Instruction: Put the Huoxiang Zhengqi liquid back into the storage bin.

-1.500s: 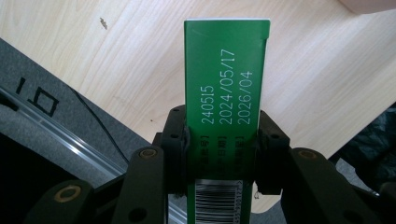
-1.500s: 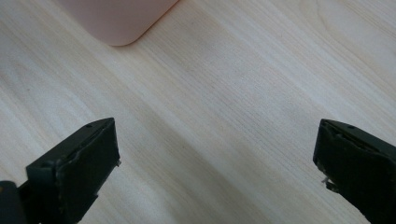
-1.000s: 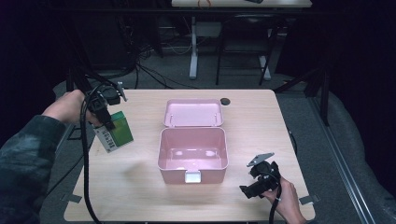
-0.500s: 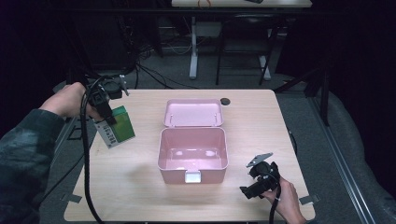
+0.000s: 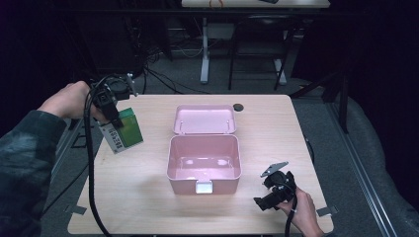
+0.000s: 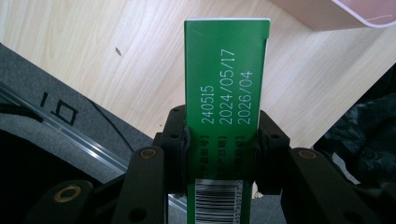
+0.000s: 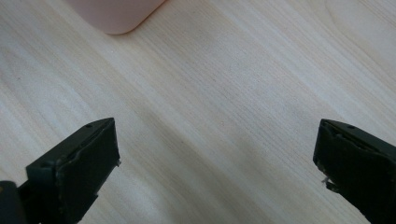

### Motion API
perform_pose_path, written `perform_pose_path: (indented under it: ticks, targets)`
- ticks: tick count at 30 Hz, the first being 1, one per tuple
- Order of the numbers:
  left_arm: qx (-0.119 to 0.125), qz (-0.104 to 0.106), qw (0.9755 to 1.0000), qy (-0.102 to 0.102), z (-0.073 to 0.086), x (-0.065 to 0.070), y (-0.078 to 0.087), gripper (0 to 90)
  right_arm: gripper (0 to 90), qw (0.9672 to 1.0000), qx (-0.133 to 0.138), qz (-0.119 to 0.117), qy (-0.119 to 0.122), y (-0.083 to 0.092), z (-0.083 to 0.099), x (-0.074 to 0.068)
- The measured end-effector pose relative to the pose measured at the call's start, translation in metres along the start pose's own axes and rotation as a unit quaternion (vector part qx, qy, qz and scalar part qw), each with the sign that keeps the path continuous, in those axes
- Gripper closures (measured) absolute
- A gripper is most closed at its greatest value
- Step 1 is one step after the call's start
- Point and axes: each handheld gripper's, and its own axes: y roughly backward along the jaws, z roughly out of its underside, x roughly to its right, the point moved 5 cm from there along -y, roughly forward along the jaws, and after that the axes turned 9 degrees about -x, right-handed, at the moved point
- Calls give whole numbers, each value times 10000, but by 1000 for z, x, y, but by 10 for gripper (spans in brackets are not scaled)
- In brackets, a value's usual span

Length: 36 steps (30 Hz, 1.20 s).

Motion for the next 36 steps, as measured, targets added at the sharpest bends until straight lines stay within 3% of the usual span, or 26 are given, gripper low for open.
perform_pose_path:
  ticks: [14, 36]
  targets:
    - [41, -88, 9999, -42, -6, 2, 21, 636, 0, 10000, -70, 41, 23, -1, 1, 0]
    - [137, -266, 9991, -309, -25, 17, 48, 636, 0, 9999, -77, 62, 48, -2, 1, 1]
